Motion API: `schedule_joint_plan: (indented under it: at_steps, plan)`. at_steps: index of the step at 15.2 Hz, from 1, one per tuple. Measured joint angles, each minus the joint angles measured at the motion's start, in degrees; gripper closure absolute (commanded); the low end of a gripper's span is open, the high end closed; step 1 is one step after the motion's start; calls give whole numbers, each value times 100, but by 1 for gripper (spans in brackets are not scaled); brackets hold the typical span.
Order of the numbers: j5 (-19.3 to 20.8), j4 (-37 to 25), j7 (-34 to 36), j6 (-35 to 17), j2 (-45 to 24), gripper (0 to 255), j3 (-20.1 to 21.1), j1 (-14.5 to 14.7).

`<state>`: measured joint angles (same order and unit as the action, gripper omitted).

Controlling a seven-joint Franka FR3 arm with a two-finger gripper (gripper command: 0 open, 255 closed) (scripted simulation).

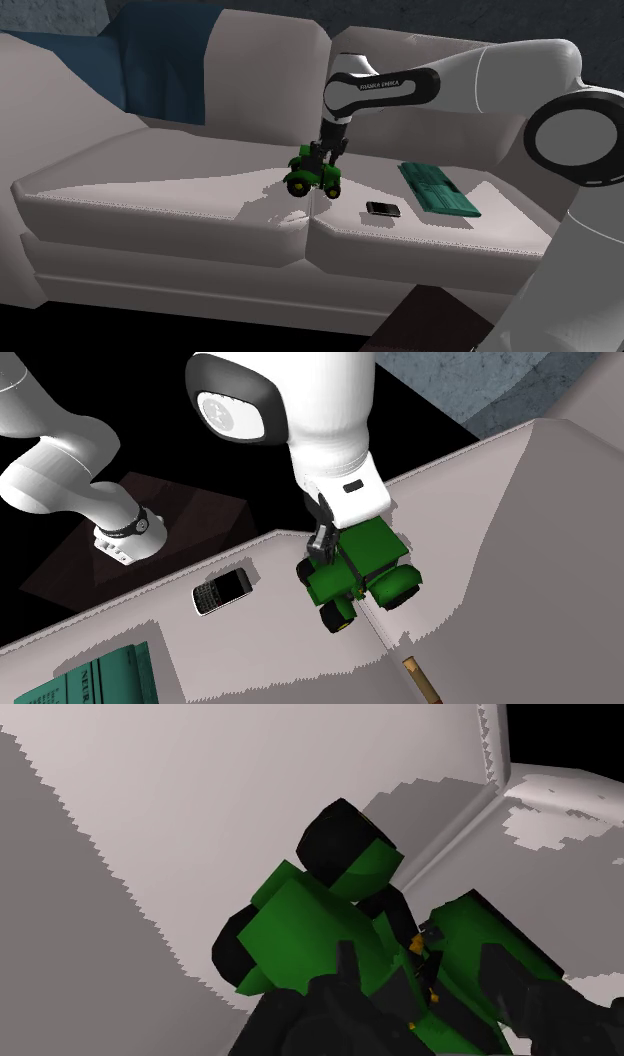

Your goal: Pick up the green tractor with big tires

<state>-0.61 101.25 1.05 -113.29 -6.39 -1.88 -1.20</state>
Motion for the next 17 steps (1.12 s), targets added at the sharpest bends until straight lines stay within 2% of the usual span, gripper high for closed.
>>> schedule_joint_plan:
  at_steps: [9,17]
  plan:
    - [-1,5,-2,-11,0,255,-2,-2]
    - [4,-474,15,513,25,255,3,5]
